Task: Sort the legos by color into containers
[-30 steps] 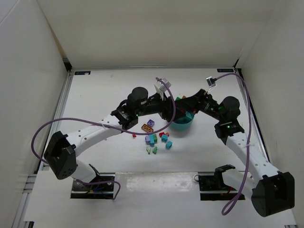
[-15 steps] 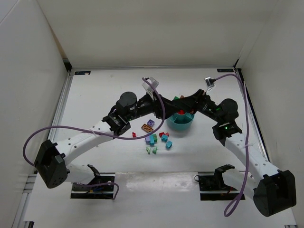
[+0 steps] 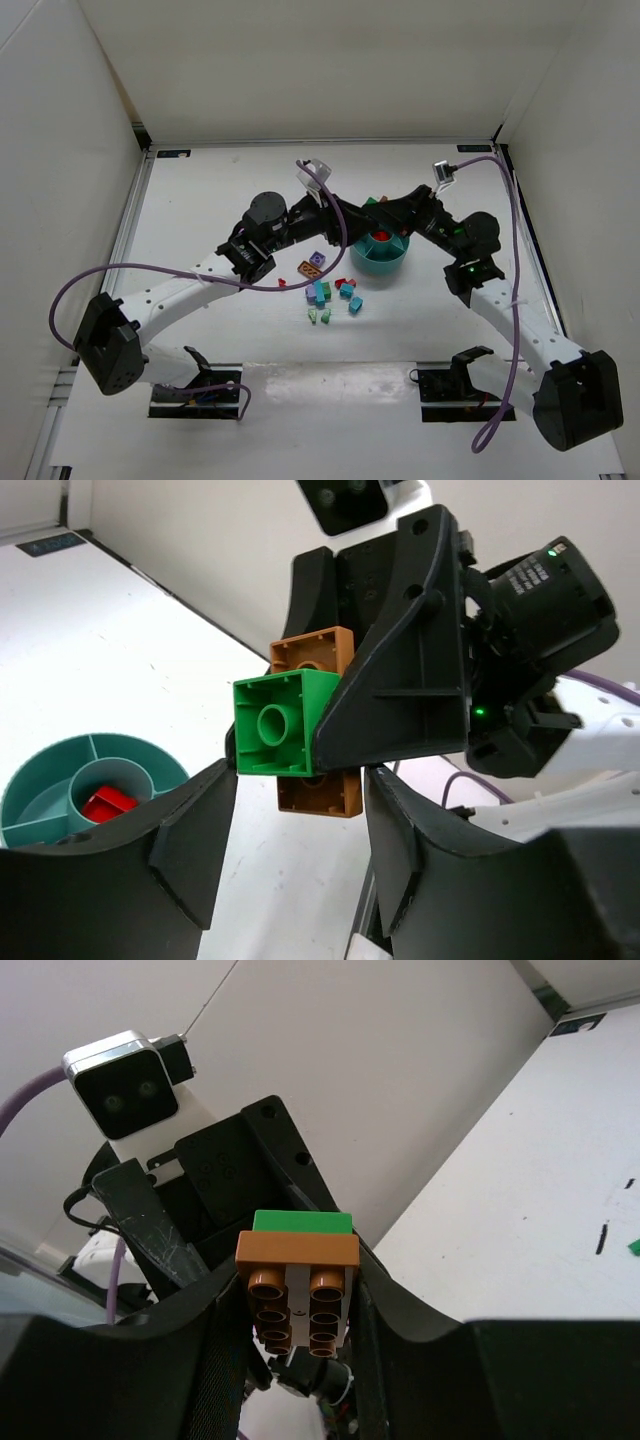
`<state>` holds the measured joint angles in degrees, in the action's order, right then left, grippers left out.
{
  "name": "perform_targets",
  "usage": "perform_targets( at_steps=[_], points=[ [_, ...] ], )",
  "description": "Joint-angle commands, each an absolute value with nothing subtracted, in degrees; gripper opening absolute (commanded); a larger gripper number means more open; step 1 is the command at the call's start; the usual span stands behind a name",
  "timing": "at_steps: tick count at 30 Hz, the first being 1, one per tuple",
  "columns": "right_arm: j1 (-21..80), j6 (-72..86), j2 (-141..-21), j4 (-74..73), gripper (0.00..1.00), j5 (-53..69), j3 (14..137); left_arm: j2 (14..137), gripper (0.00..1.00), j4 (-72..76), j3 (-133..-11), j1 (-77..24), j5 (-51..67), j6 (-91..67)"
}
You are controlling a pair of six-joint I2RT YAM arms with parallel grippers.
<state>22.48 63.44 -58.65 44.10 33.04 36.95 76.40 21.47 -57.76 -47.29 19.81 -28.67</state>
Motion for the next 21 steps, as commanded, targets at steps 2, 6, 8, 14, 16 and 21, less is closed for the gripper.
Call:
perform_targets(
  at_steps=[2,6,8,14,16,21],
  points=[
    [22.06,69.34,-60.81,55.09,0.0,35.42,35.16,76.03,0.66,24.08,-58.53,-47.72,21.18,-29.88],
    [22.67,70.84,-62.4,56.95,0.0,36.21,35.16,76.03,0.64,23.73,-58.54,-47.46,20.83,-29.97],
    [22.94,70.84,-62.84,57.04,0.0,36.3,35.33,75.76,0.61,24.08,-58.36,-47.55,20.48,-29.97],
    [23.11,67.96,-62.67,53.72,0.0,36.56,35.42,74.44,0.36,24.35,-57.04,-47.46,18.9,-30.41],
    [23.81,66.72,-62.05,49.86,0.0,36.13,36.29,73.83,0.33,24.43,-56.87,-47.46,18.55,-30.59],
    [25.14,59.95,-59.77,41.49,0.0,34.11,37.53,73.21,0.27,23.56,-56.6,-47.37,17.67,-30.67]
  ],
)
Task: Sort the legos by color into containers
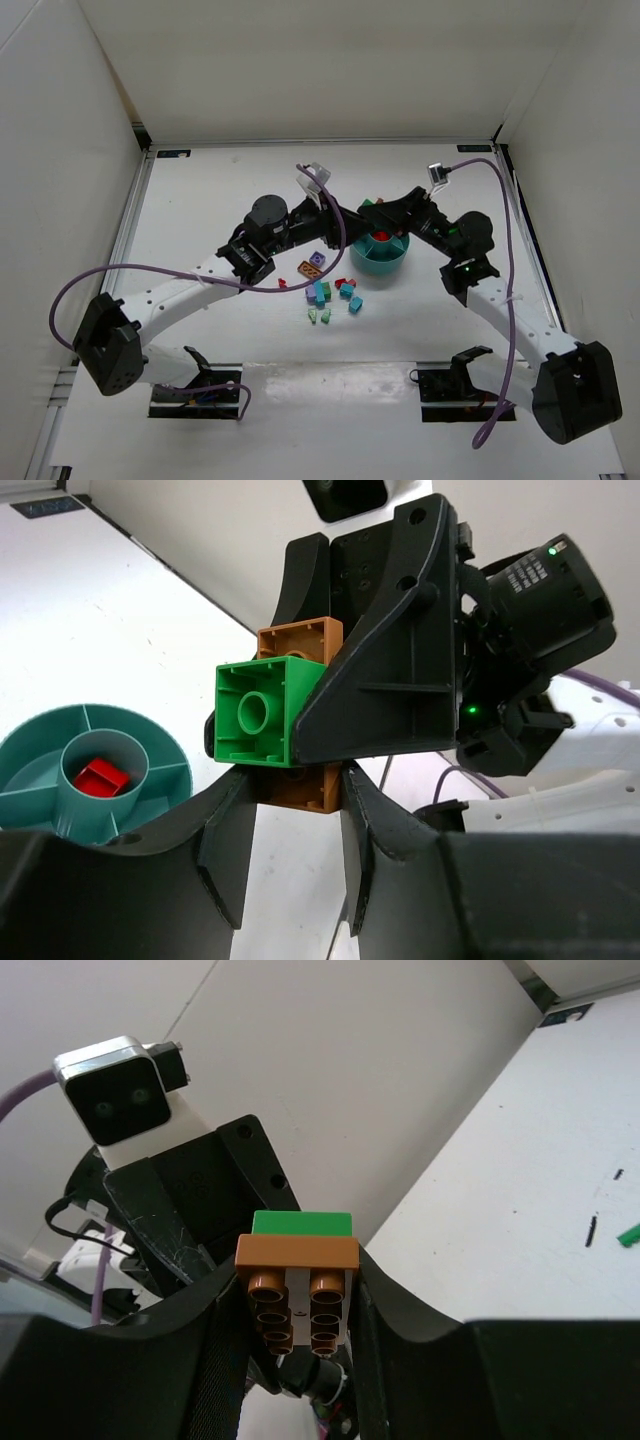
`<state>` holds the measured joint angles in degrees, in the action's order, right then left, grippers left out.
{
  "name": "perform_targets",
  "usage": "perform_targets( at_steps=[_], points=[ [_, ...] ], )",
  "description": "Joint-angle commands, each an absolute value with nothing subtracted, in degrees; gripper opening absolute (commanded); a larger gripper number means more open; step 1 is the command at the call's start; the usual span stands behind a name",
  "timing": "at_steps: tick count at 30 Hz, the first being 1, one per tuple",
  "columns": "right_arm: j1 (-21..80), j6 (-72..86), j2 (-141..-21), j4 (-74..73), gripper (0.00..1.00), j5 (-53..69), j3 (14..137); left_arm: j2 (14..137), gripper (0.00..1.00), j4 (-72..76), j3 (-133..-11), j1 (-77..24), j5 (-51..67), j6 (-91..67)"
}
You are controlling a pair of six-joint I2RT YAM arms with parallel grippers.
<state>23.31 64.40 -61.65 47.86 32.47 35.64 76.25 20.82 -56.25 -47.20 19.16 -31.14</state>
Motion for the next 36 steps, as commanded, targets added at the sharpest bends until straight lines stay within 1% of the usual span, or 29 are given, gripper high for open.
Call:
perform_targets(
  at_steps=[1,3,6,7,8,9,10,12,13,14,16,17,22,23,24,26,27,31,35,36],
  points=[
    [25.05,58.81,-59.07,40.01,0.0,34.01,37.62,73.04,0.27,23.12,-56.86,-47.55,17.67,-30.59],
    [24.44,57.05,-57.84,37.63,0.0,33.66,38.14,72.95,0.27,22.15,-57.3,-47.46,17.84,-30.5],
    [23.21,53.8,-55.81,32.19,0.04,33.92,39.2,72.6,0.27,18.91,-58.44,-47.29,18.45,-30.06],
    [22.77,53.09,-54.77,31.04,0.05,34.45,39.81,72.68,0.26,14.81,-59.75,-47.37,19.24,-29.71],
    [22.33,52.13,-54.58,29.02,0.06,35.15,40.42,72.77,0.24,13.72,-61.16,-47.37,19.77,-28.75],
    [22.15,49.51,-54.23,27.35,0.08,35.68,40.69,73.03,0.24,12.58,-61.52,-47.37,19.86,-28.48],
    [21.89,48.79,-53.62,26.29,0.08,35.94,41.56,73.3,0.22,10.74,-62.92,-47.29,20.21,-28.3],
    [21.97,46.24,-53.44,22.52,0.13,36.3,42.45,73.39,0.2,7.84,-63.54,-47.37,20.13,-27.51],
    [21.89,45.71,-53.0,21.89,0.15,36.56,42.8,73.56,0.15,7.39,-63.98,-47.37,20.13,-27.68],
    [22.06,45.36,-53.0,21.45,0.2,36.74,42.8,73.56,0.15,6.6,-64.07,-47.37,20.13,-27.34],
    [21.45,45.0,-52.65,21.36,0.27,37.18,42.54,73.74,0.15,6.15,-64.51,-47.29,20.65,-27.16],
    [21.18,45.17,-52.56,21.27,0.36,37.44,42.45,73.74,0.15,5.72,-64.6,-47.29,20.83,-26.81],
    [18.55,45.79,-51.86,21.8,0.36,39.64,42.1,73.74,0.15,3.61,-65.3,-47.2,20.92,-26.1],
    [17.94,45.7,-51.59,22.14,0.4,40.51,42.19,73.74,0.14,3.52,-65.22,-47.11,20.74,-26.1],
    [17.76,45.7,-51.5,22.06,0.48,40.87,42.19,73.65,0.14,3.17,-65.3,-47.02,20.83,-26.1],
    [17.06,45.97,-51.24,23.38,0.5,42.0,42.01,73.83,0.14,2.55,-65.48,-46.76,20.74,-26.1],
    [16.96,45.97,-51.07,23.47,0.56,42.19,42.1,74.09,0.13,2.29,-65.65,-46.5,20.74,-26.1],
    [15.91,44.22,-50.45,22.16,0.64,44.12,42.63,74.44,0.13,0.18,-66.88,-46.05,21.71,-25.32],
    [14.06,42.72,-50.62,21.45,0.64,46.49,43.42,75.41,0.13,-3.86,-68.38,-45.88,24.35,-23.38],
    [13.63,42.11,-50.71,21.62,0.64,49.02,43.68,75.41,0.13,-4.65,-69.16,-45.88,25.56,-22.33]
  ],
)
